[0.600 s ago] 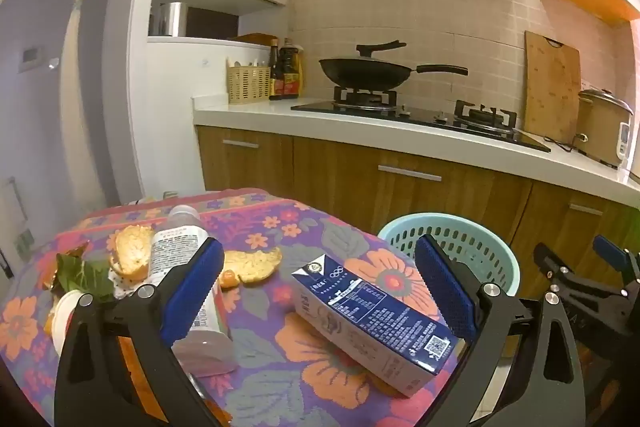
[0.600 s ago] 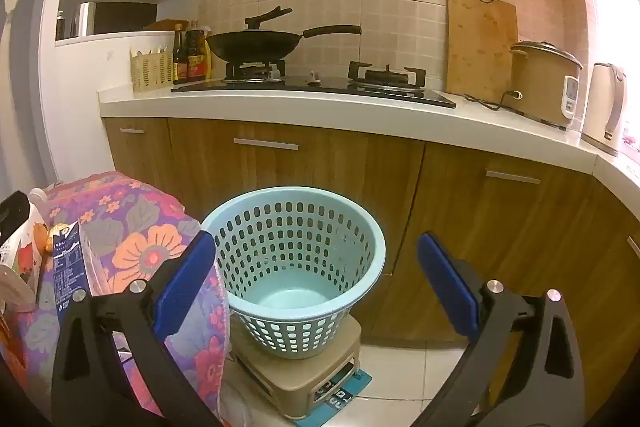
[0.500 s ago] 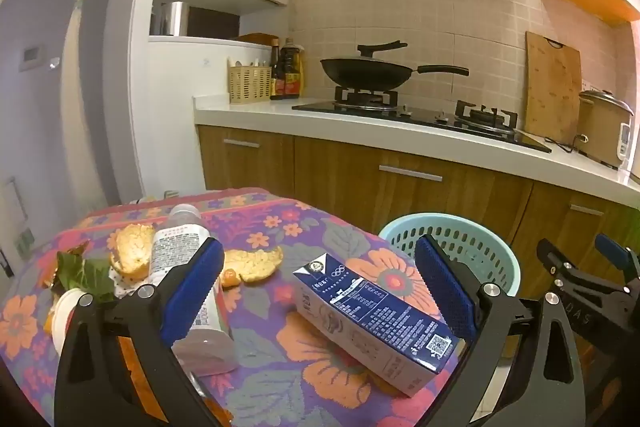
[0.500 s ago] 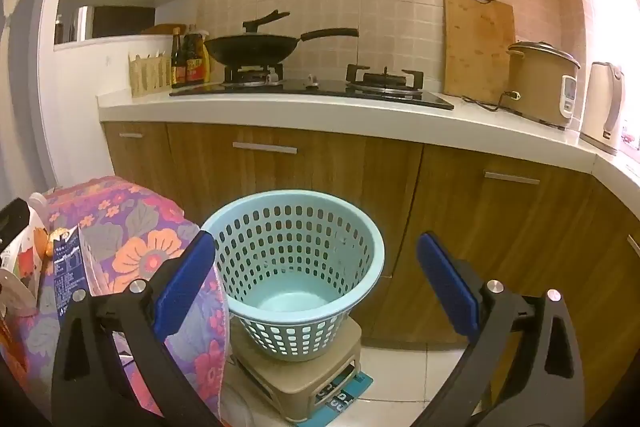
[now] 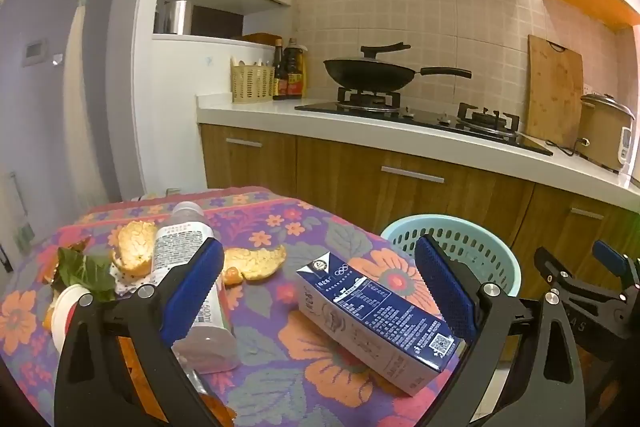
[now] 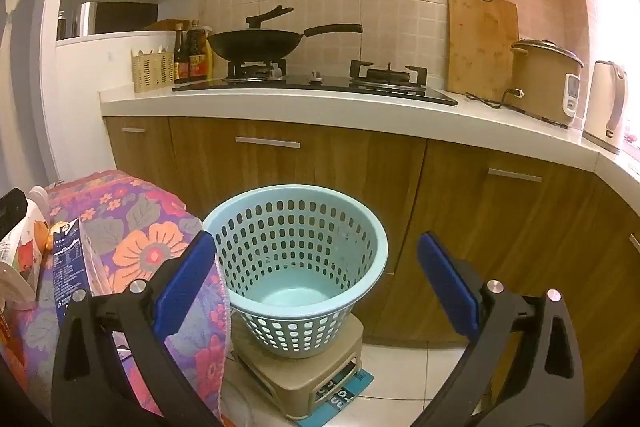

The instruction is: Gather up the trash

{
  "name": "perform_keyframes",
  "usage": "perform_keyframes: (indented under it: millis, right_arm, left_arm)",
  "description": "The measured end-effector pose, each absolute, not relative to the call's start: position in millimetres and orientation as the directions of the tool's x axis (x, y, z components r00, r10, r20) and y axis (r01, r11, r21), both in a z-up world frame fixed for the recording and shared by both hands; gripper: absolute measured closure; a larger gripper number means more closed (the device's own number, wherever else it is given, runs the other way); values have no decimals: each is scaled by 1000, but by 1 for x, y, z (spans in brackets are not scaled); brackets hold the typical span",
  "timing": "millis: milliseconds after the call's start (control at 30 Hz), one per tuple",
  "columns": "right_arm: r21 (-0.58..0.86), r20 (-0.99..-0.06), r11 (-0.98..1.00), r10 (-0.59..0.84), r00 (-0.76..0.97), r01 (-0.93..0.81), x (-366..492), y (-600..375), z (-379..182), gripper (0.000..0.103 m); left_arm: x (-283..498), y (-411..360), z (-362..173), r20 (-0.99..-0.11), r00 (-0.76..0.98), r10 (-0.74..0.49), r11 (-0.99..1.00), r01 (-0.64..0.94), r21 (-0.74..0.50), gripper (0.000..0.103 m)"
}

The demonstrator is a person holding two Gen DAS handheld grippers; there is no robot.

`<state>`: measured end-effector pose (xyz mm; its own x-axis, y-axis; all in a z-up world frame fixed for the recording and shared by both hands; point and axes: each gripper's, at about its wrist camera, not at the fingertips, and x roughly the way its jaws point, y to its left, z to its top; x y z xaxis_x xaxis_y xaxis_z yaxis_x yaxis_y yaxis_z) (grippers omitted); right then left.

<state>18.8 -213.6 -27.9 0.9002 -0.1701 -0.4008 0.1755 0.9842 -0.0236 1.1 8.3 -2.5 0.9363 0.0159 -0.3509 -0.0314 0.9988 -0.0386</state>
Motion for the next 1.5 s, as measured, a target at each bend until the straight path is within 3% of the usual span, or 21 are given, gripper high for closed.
perform_keyframes:
  millis: [1500]
  right_arm:
    - [-2, -412, 981, -178, 894, 195, 17, -223, -34, 7]
  left_arm:
    - [-7, 4, -1, -331, 943, 31, 999, -36, -10, 10]
